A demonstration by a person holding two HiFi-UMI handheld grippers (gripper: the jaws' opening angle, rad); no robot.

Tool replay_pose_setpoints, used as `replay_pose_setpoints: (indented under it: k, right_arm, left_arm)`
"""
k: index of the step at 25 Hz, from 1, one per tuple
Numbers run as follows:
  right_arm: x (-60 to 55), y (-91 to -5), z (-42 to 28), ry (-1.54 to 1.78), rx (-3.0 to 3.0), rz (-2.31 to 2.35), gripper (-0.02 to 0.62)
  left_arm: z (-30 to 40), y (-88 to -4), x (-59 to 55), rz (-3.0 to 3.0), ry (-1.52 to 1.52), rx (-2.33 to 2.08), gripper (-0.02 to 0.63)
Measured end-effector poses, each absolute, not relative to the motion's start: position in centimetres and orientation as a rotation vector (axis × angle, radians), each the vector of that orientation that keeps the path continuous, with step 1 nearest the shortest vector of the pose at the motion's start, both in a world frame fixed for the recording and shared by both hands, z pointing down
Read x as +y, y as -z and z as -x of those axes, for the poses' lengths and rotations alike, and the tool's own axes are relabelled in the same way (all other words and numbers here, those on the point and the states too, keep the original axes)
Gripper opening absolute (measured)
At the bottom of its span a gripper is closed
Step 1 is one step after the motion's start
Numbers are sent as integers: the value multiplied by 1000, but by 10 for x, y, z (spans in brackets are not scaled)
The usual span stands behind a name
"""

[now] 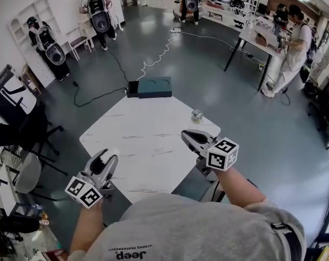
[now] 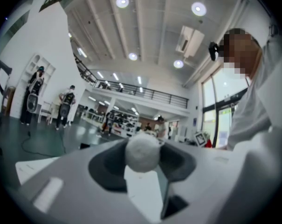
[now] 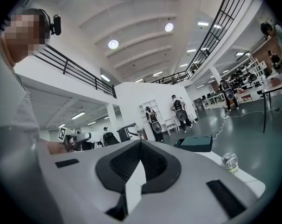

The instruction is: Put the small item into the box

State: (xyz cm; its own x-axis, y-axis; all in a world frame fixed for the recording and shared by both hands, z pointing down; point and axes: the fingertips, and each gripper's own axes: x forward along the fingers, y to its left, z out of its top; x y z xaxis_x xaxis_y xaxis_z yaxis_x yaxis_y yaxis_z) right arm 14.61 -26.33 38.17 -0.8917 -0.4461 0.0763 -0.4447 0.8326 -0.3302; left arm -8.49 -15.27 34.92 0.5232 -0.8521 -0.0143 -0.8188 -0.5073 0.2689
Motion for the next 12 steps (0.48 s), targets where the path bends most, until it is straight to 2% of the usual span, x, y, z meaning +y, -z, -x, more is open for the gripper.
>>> replay_pose_setpoints:
  k: [7, 12]
  right_arm:
    - [-289, -379, -146, 505, 2999, 689, 6]
    - [-304, -385, -126, 488, 3005, 702, 6]
  left_arm:
    - [78, -336, -178, -2541, 152, -1444, 178]
    - [101, -336, -199, -2566, 109, -1453, 178]
